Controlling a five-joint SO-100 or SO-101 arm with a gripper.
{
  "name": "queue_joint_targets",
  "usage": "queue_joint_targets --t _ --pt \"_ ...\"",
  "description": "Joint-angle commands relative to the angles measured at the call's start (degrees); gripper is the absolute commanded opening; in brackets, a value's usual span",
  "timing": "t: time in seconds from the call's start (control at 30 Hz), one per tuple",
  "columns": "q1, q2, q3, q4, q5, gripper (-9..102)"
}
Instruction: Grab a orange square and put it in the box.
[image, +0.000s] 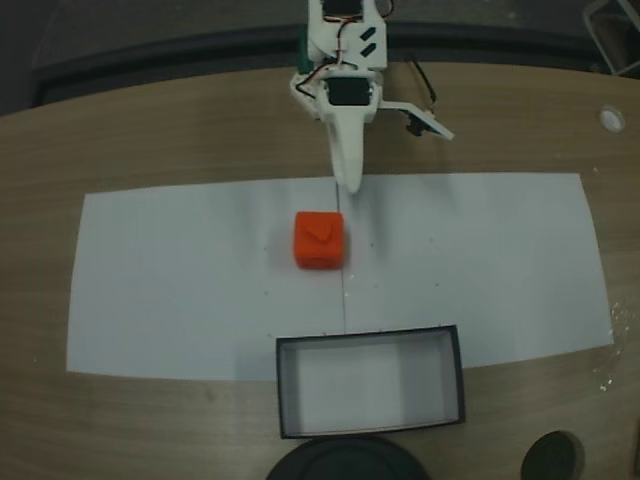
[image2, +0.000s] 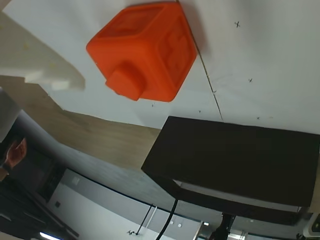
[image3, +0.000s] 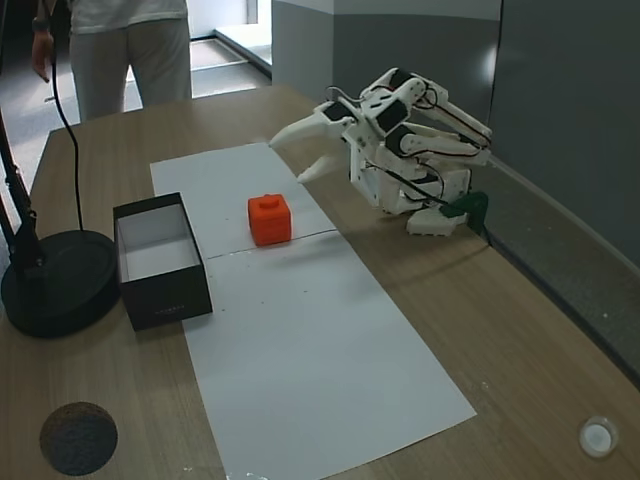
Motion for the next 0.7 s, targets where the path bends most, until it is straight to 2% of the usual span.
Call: queue_joint_targets --t 0.0,0.2,0.47,0.67 --pt "0.53 -5.01 -5.19 -0.53 -0.44 32" --pt "5.54 -28.48 -15.12 -1.14 -0.26 41" --pt "5.62 -60.82 -28.74 -0.53 -0.53 40" --pt "5.71 -77.26 -34.1 -1.32 -0.62 40"
